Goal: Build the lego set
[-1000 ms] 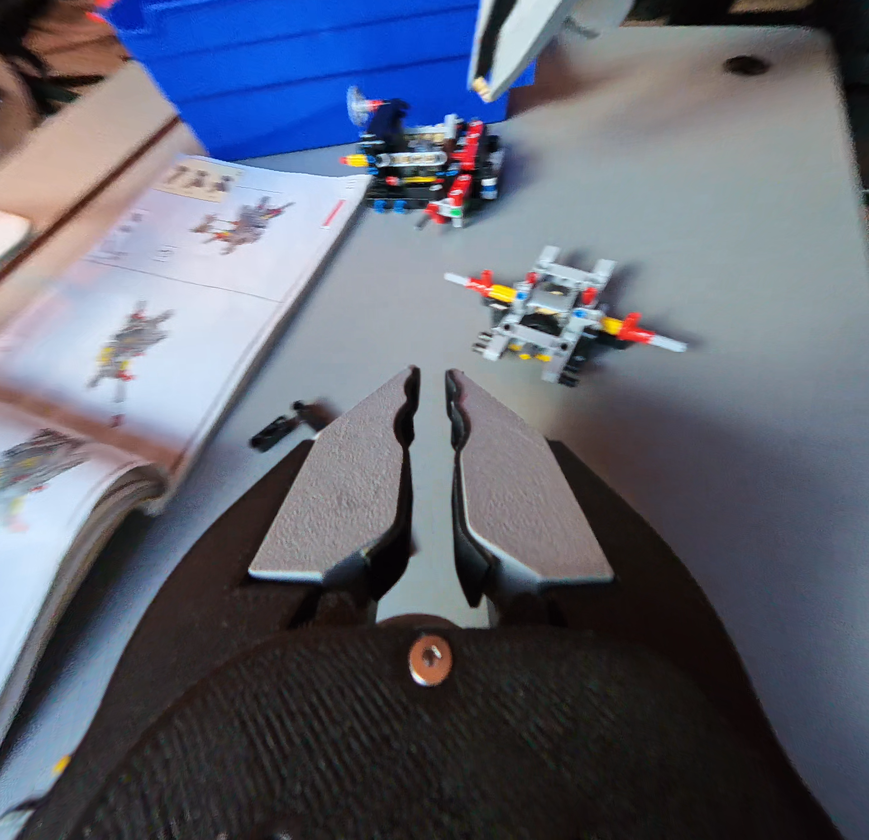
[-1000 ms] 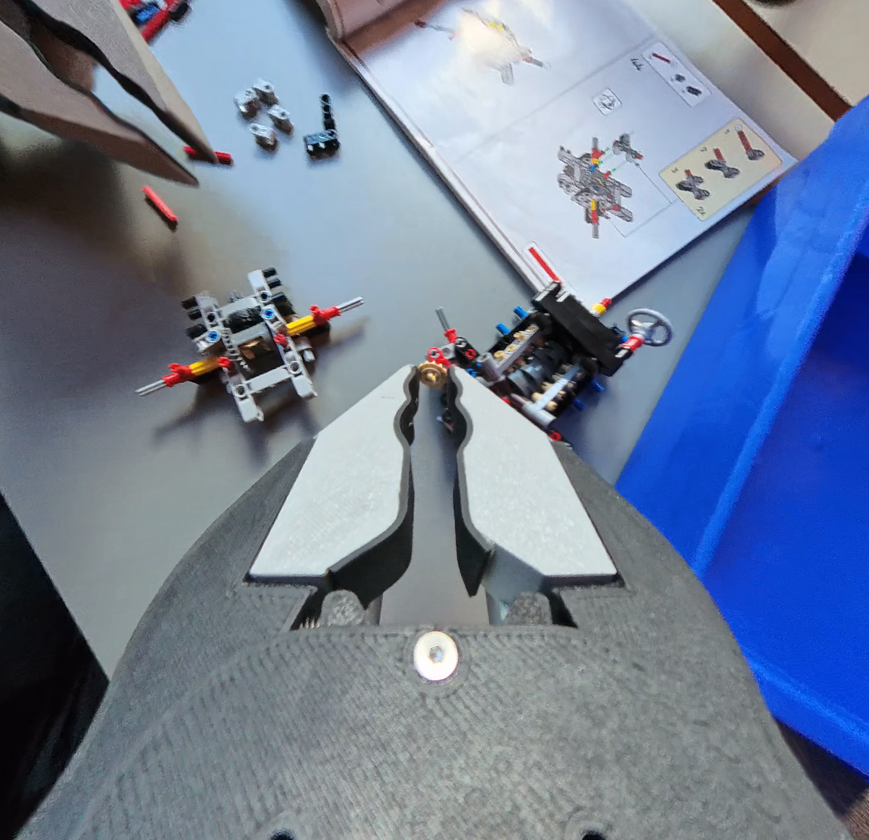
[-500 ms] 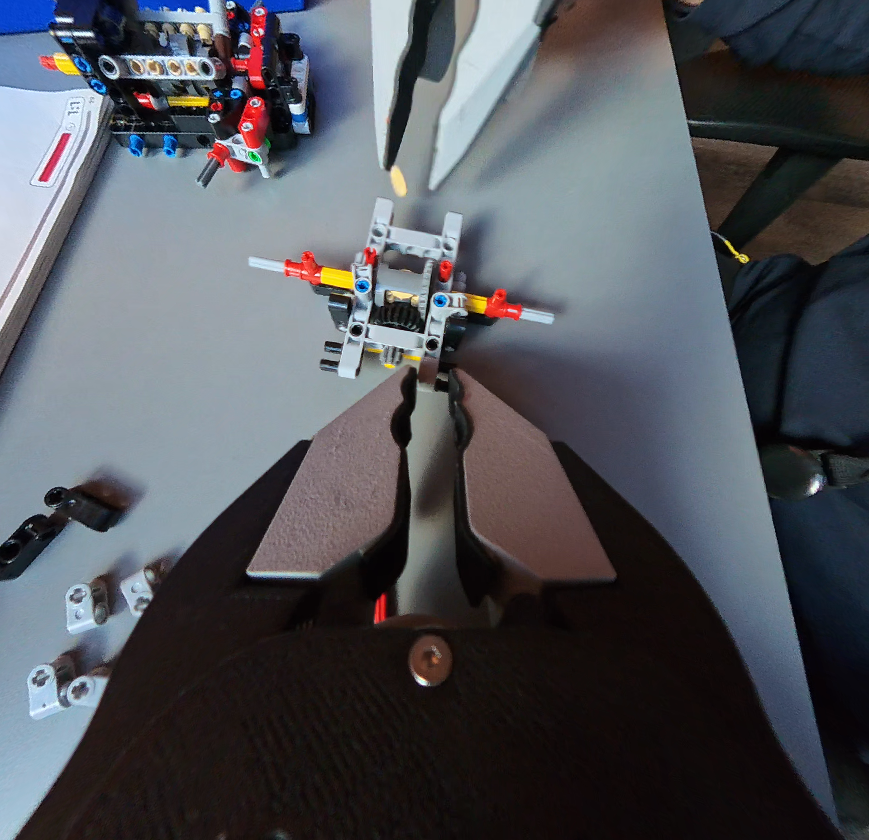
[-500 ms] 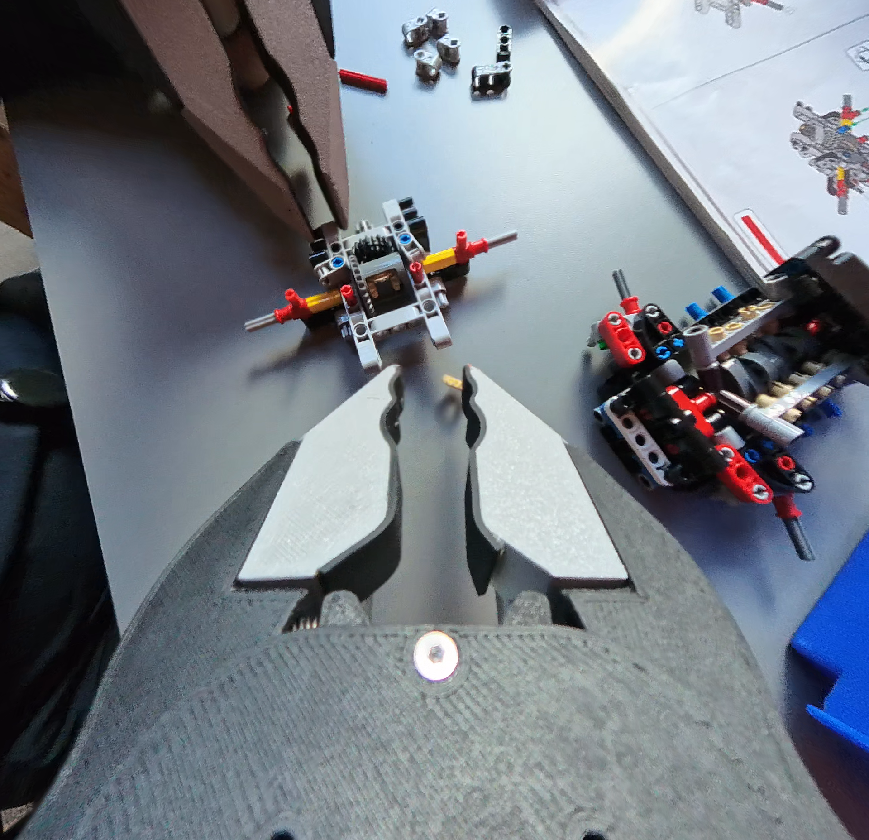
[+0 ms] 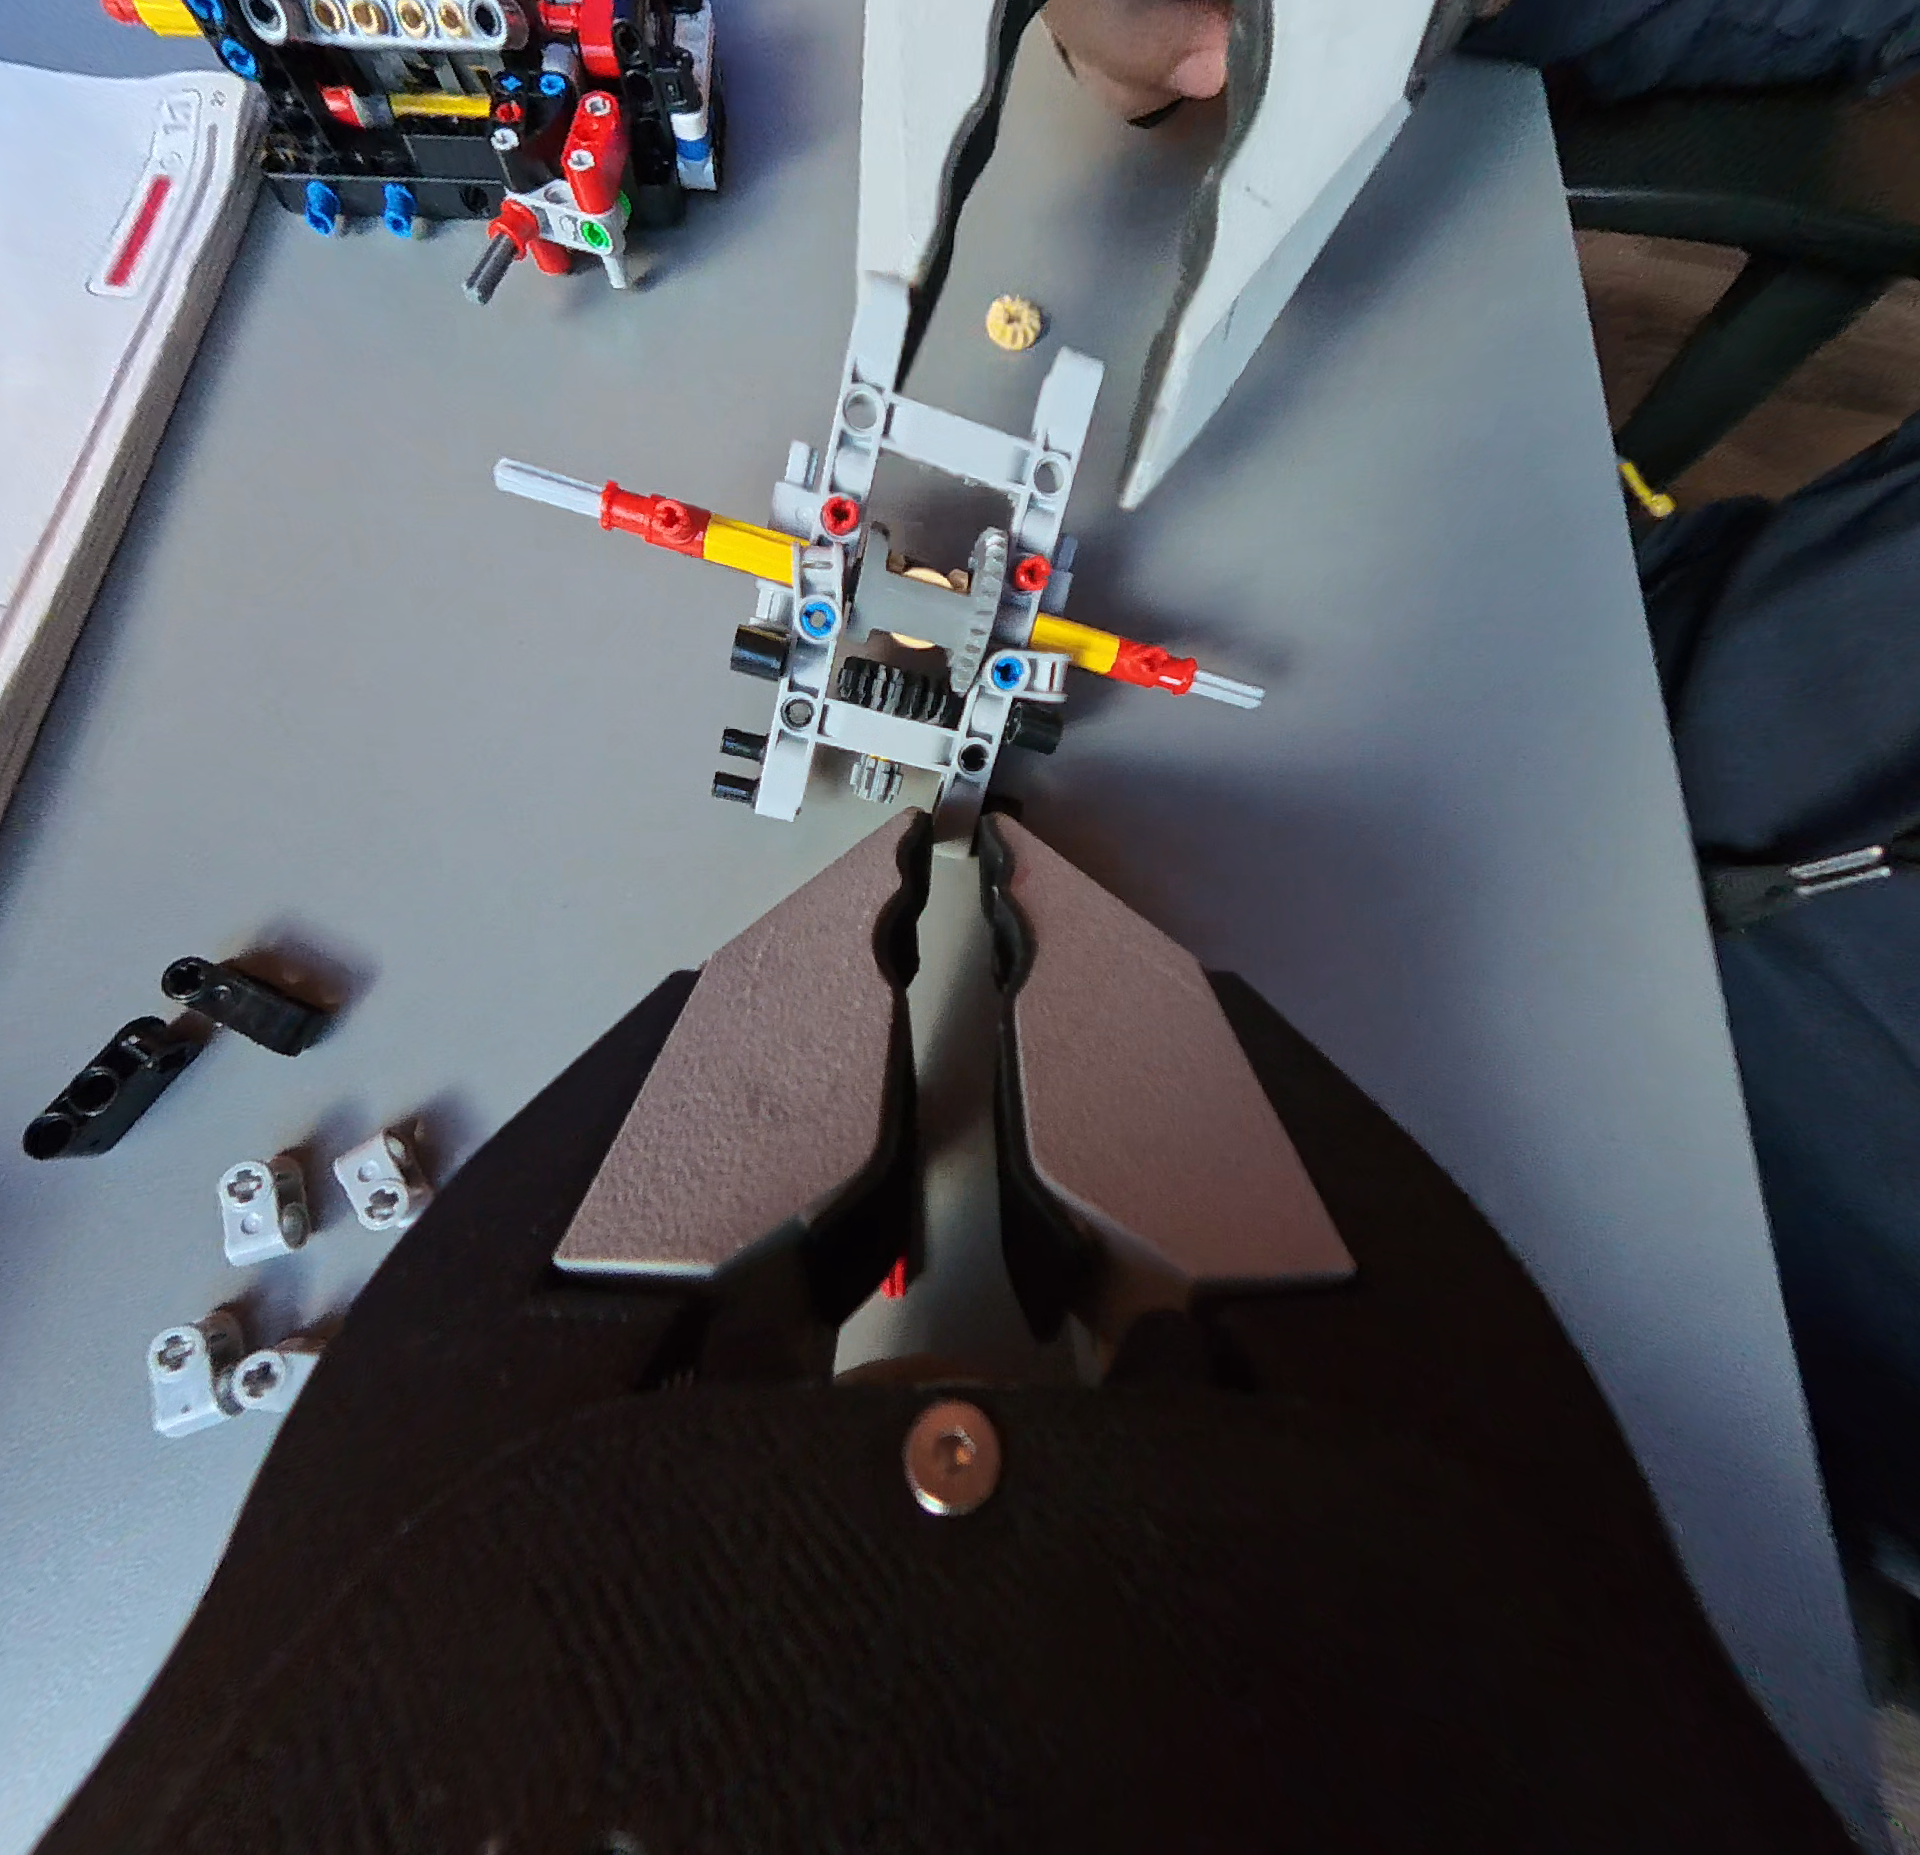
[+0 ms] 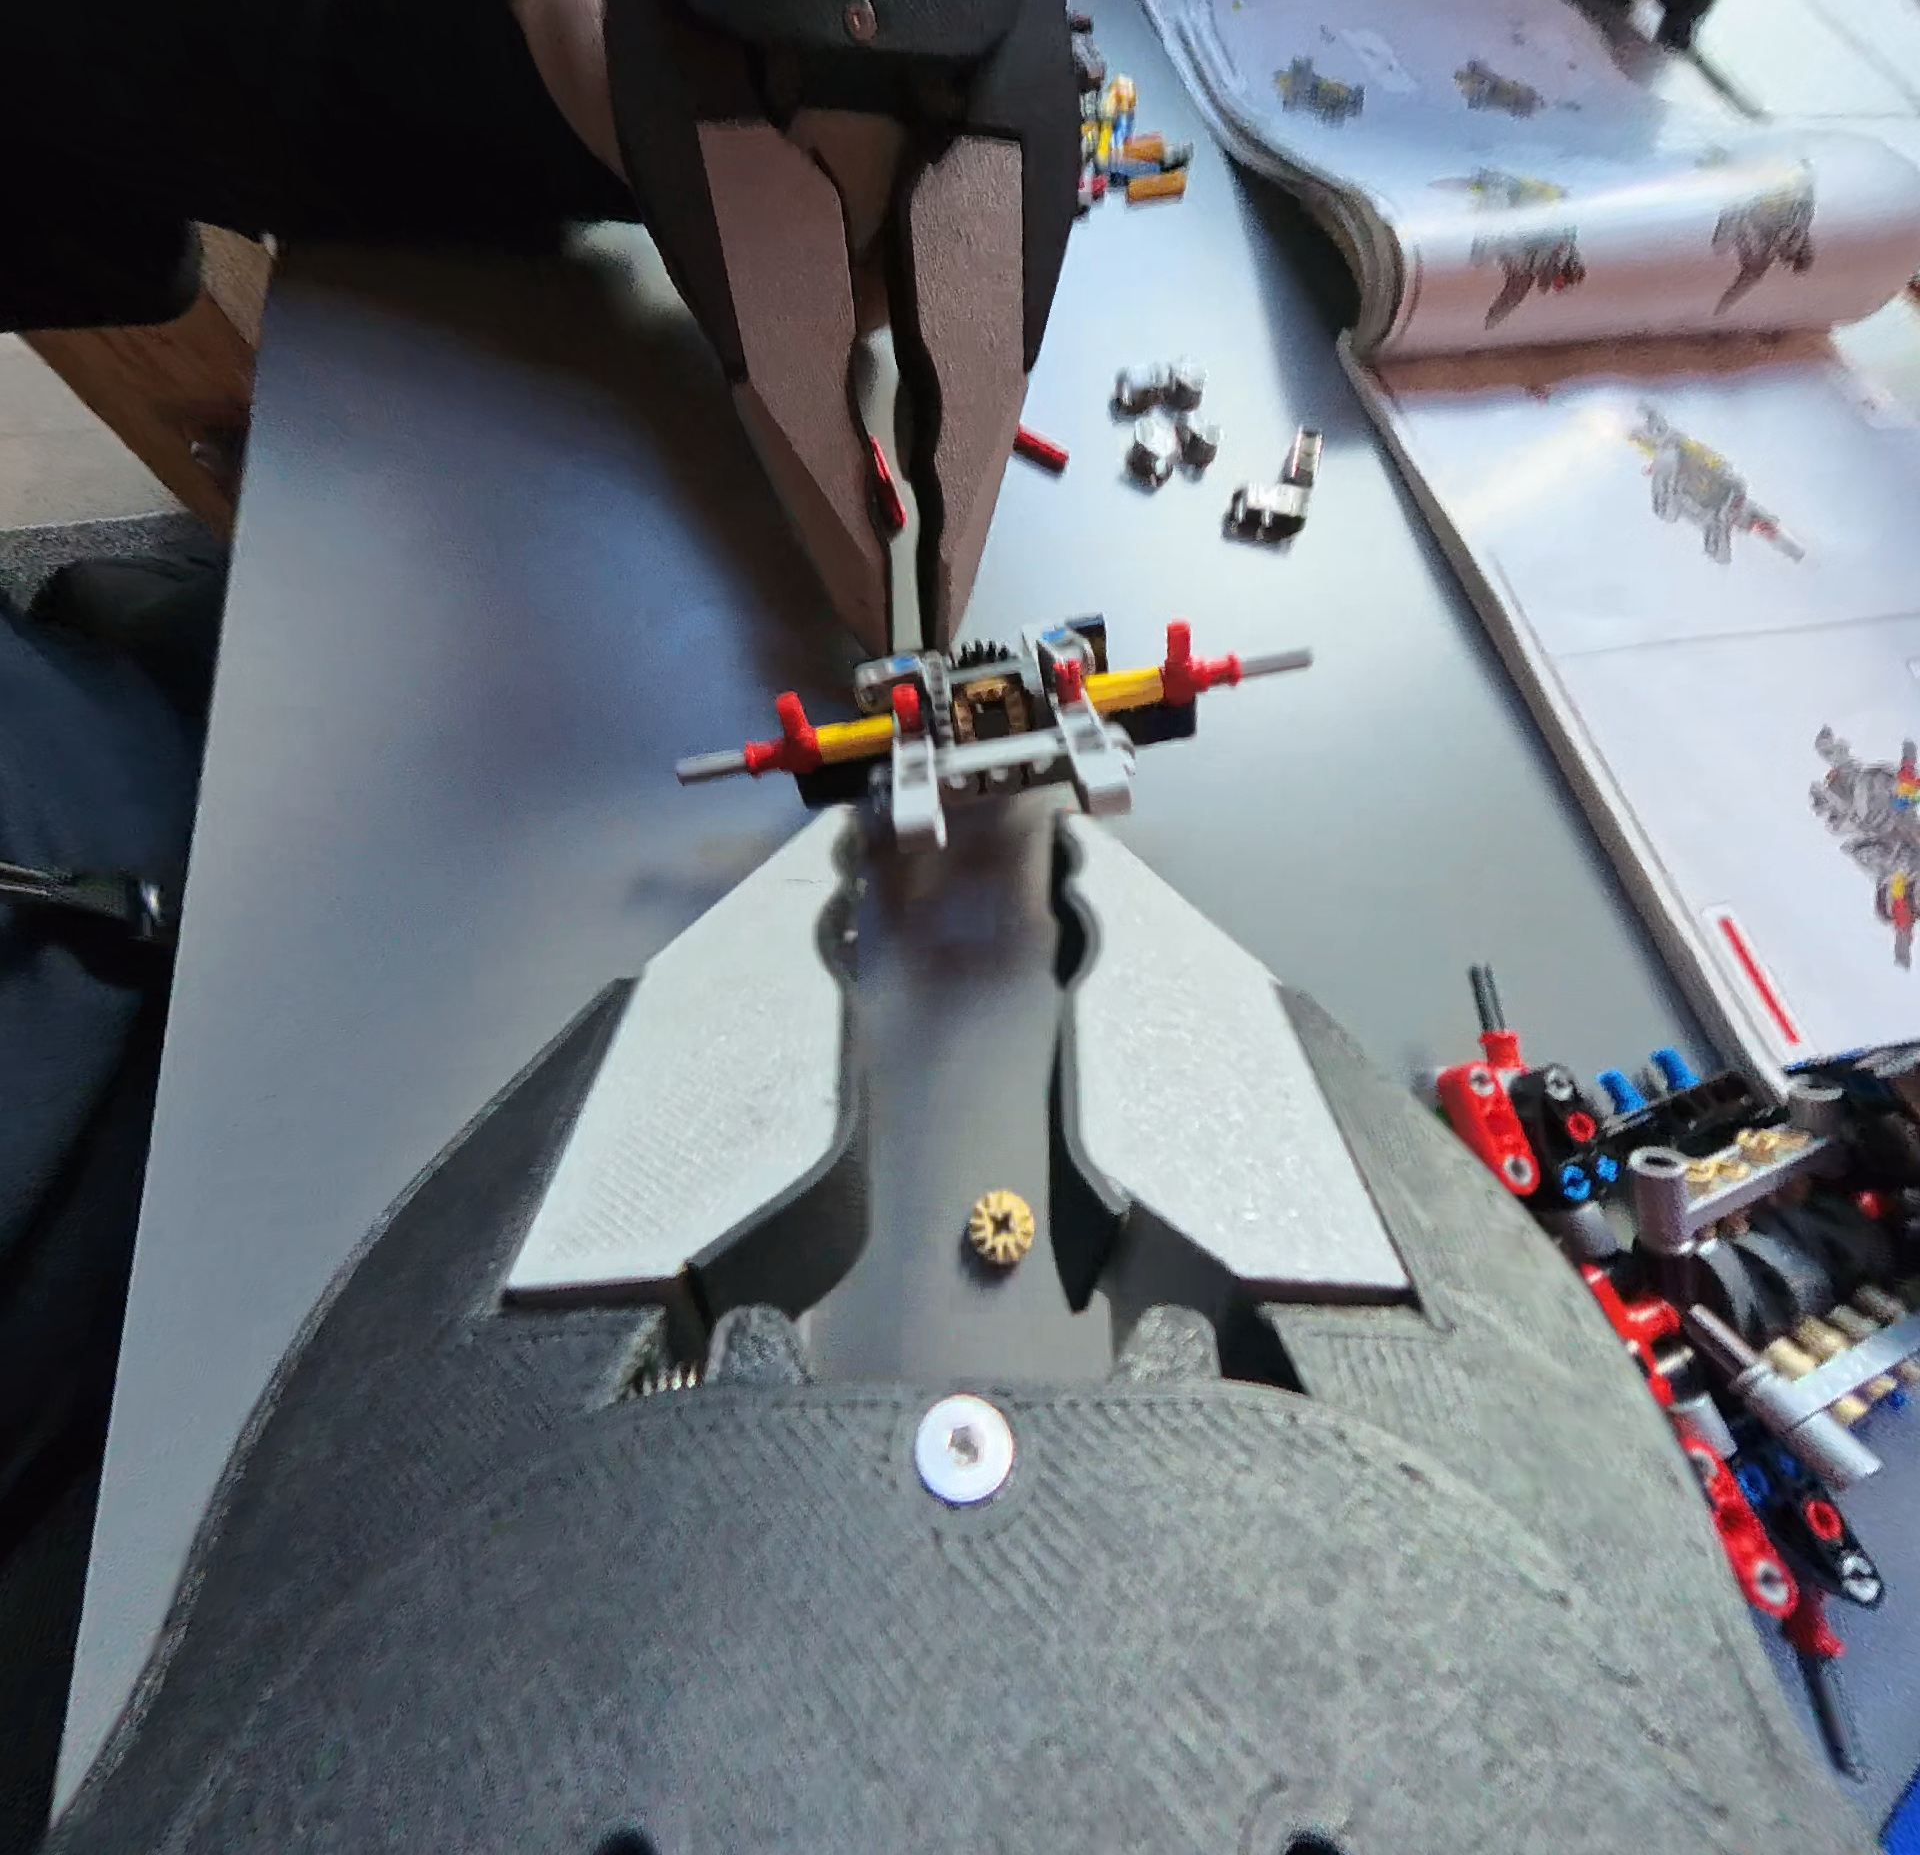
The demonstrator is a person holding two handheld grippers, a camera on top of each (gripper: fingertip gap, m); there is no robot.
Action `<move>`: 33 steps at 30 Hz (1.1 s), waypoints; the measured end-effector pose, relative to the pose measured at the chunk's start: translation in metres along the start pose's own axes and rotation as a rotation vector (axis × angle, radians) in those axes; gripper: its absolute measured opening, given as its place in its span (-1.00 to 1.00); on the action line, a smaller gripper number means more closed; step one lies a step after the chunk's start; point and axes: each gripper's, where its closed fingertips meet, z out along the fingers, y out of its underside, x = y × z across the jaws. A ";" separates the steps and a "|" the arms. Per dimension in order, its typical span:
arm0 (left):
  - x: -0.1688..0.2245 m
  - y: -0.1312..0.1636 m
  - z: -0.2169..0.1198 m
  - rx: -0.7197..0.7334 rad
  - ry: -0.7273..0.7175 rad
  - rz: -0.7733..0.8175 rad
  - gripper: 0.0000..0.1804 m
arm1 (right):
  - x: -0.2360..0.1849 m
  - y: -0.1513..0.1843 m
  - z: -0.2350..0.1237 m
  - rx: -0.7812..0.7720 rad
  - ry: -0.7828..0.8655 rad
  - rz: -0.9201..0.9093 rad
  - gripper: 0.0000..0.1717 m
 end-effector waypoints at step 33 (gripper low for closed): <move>-0.002 -0.009 -0.029 0.100 -0.135 0.072 -0.87 | 0.007 0.068 -0.038 -0.202 0.077 0.143 -0.92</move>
